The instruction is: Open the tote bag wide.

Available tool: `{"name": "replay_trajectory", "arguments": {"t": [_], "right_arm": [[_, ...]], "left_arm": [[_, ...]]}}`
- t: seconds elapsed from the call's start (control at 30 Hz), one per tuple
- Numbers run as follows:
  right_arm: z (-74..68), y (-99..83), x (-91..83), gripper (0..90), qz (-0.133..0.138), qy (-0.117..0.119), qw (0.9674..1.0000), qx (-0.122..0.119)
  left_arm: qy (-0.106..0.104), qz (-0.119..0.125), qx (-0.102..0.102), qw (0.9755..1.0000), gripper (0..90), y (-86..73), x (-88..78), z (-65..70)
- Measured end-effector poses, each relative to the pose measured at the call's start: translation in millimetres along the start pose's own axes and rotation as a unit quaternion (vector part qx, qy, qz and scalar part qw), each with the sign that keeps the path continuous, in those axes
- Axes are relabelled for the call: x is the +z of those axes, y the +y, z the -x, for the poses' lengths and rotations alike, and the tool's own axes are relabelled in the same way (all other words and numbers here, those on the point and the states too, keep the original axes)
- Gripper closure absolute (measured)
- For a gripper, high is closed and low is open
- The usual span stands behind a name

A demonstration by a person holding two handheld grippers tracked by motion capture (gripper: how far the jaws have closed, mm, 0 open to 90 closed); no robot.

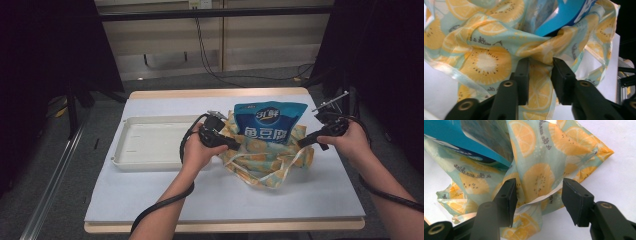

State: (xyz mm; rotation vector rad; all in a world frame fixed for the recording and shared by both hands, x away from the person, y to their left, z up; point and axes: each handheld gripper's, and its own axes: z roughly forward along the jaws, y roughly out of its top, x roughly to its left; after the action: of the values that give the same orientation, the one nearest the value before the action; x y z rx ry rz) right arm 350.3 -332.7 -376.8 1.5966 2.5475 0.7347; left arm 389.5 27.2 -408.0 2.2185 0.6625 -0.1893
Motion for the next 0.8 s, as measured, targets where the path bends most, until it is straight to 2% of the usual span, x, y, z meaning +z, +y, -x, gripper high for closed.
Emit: {"name": "replay_trajectory", "arguments": {"t": [0.03, 0.1, 0.2, 0.33, 0.4, 0.43, 0.47, 0.57, 0.6, 0.67, 0.77, 0.8], "right_arm": [[0.0, -0.2, 1.0, 46.4, 0.001, 0.0, 1.0, 0.004], [0.4, 0.1, 2.3, 46.4, -0.003, -0.001, 1.0, 0.0], [-0.4, 1.2, 4.4, 47.2, -0.005, 0.002, 1.0, 0.002], [-0.8, 1.4, 6.4, 47.9, -0.008, 0.004, 1.0, 0.001], [-1.7, 0.6, 7.4, 48.6, -0.01, 0.007, 0.9999, 0.005], [-0.4, -0.1, 8.0, 48.6, -0.011, 0.004, 0.9999, -0.005], [0.2, -0.7, 8.9, 49.0, -0.012, 0.005, 0.9999, -0.006], [0.3, -1.5, 11.0, 49.3, -0.012, 0.005, 0.9999, -0.006], [-0.7, -1.8, 11.3, 50.7, -0.014, 0.005, 0.9999, -0.006], [-2.0, -2.8, 11.8, 52.7, -0.012, 0.008, 0.9999, -0.008], [-4.1, -5.1, 11.9, 57.8, -0.017, 0.01, 0.9998, -0.01], [-3.8, -5.8, 12.1, 58.8, -0.018, 0.008, 0.9997, -0.012]], "left_arm": [[-0.004, -0.003, -0.007, 1.0, 79.9, -0.8, -0.7, 0.2], [-0.01, -0.004, -0.012, 0.9999, 86.1, -2.3, -1.6, 0.3], [-0.013, -0.007, -0.009, 0.9999, 90.0, -3.5, -2.4, 1.4], [-0.025, -0.006, -0.011, 0.9996, 90.0, -6.3, -1.4, 2.9], [-0.02, -0.013, -0.004, 0.9997, 90.0, -7.8, -2.6, 5.9], [-0.022, -0.013, -0.002, 0.9997, 90.0, -9.0, -3.2, 7.1], [-0.024, -0.004, -0.008, 0.9997, 90.0, -10.4, -2.3, 8.4], [-0.022, -0.007, -0.004, 0.9997, 90.0, -13.0, -3.9, 9.5], [-0.027, -0.001, -0.007, 0.9996, 90.0, -14.3, -3.5, 9.6], [-0.021, -0.006, -0.006, 0.9997, 90.0, -15.5, -4.1, 10.9], [-0.03, -0.002, -0.01, 0.9995, 90.0, -19.1, -1.3, 11.9], [-0.027, -0.015, -0.006, 0.9995, 90.0, -20.6, -0.8, 12.1]]}}
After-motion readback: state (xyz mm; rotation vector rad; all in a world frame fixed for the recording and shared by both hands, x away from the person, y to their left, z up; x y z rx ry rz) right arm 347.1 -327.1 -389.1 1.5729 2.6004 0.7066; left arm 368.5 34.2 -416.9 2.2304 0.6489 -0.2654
